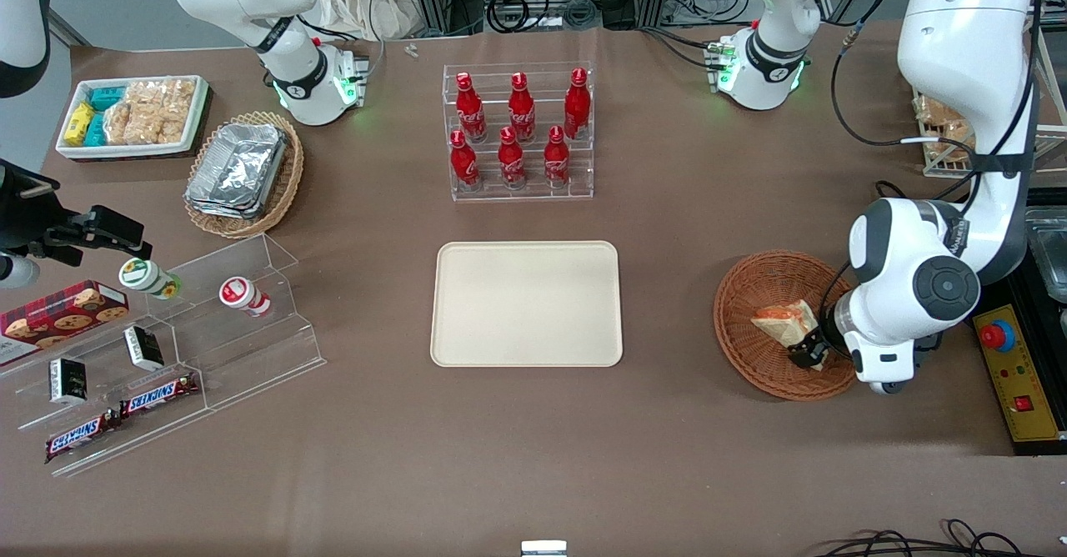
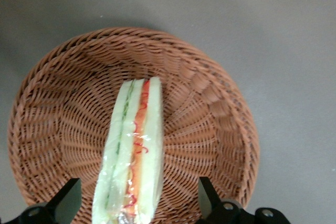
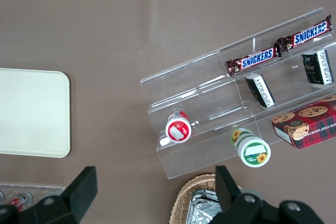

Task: Place sandwich from basket to tray
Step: 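Align the left gripper on the sandwich and close its fingers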

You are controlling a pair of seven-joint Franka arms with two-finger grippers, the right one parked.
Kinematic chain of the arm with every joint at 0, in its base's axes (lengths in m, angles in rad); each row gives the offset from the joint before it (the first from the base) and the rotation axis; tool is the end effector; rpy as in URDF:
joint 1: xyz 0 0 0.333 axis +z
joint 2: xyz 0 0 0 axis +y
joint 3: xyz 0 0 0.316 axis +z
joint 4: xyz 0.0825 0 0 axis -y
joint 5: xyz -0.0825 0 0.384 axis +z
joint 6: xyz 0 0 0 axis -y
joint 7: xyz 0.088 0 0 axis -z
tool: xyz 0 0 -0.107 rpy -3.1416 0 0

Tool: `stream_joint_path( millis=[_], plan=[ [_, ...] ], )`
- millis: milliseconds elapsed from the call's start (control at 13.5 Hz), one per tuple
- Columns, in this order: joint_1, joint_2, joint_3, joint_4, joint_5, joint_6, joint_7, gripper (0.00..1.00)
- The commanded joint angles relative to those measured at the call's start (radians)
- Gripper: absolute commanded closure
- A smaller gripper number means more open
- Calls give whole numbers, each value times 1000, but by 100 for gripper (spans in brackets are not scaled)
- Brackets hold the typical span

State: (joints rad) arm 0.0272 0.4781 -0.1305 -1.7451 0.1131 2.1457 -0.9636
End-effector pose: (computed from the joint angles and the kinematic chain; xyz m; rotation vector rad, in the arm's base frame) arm 0.6513 -0.0554 0.2968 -2.8289 -1.2088 0.0704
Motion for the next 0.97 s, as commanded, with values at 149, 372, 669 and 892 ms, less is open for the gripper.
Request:
stream_joint_path(
  millis=[149,372,669,892],
  plan=[
    [3,-3,2,-45,23,6,-24,0],
    [7,0,2,-118,22,127,-30,0],
    [4,25,0,-114,0,192,-78,3],
    [-3,36,-3,-84,2,212,-187,100]
  ],
)
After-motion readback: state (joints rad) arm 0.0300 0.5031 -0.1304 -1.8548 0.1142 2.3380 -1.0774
